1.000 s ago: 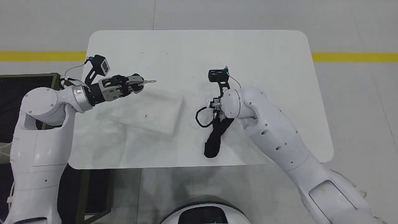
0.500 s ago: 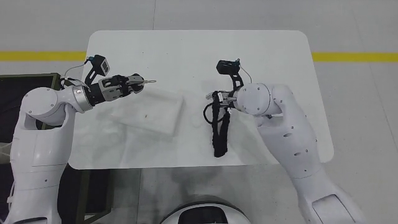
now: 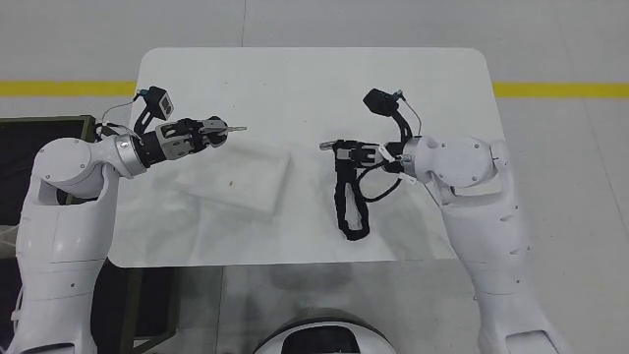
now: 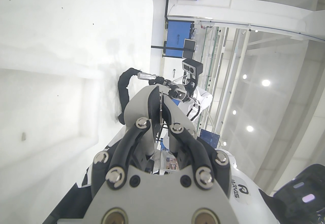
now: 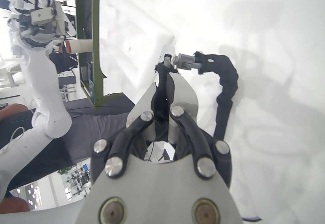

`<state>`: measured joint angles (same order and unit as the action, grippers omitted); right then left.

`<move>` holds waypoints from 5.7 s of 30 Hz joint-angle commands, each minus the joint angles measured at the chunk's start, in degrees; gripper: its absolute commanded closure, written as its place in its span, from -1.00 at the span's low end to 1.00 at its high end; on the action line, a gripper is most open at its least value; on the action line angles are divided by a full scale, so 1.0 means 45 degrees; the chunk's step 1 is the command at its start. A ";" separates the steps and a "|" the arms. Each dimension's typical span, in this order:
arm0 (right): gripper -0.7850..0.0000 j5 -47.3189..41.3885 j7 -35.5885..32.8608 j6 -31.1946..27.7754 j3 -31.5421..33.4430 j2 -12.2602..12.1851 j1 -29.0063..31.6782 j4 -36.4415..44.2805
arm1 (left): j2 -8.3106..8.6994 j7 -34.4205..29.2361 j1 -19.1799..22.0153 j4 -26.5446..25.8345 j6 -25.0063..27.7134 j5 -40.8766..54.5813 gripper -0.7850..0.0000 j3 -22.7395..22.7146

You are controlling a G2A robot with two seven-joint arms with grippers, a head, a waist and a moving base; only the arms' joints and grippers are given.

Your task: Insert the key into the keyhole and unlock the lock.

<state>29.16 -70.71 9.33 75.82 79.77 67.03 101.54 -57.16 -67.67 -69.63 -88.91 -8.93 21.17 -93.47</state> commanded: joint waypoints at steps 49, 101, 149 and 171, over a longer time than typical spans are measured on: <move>1.00 0.2274 -0.0268 -0.8637 0.1537 -0.1115 0.1080 0.1253 | -0.0331 0.1526 -0.1011 -0.2028 0.2741 0.0360 1.00 0.1643; 1.00 -0.9515 0.2329 -0.7476 -0.0176 -0.1407 0.1031 -0.1926 | -0.0676 0.3741 -0.2738 -0.3048 0.5523 0.0683 1.00 0.1932; 1.00 -0.9145 0.3583 -0.7557 -0.1075 -0.1753 0.1253 -0.1410 | -0.0865 0.3349 -0.2314 -0.2838 0.5106 0.0319 1.00 0.2375; 1.00 -1.0668 0.4283 -0.7836 -0.1334 -0.1715 0.1503 -0.1547 | -0.0944 0.3370 -0.2395 -0.2651 0.5198 0.1264 1.00 0.2301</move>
<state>-19.67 -51.79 -26.16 69.45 72.15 73.41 93.85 -61.41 -52.52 -80.41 -100.84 14.45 26.86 -83.12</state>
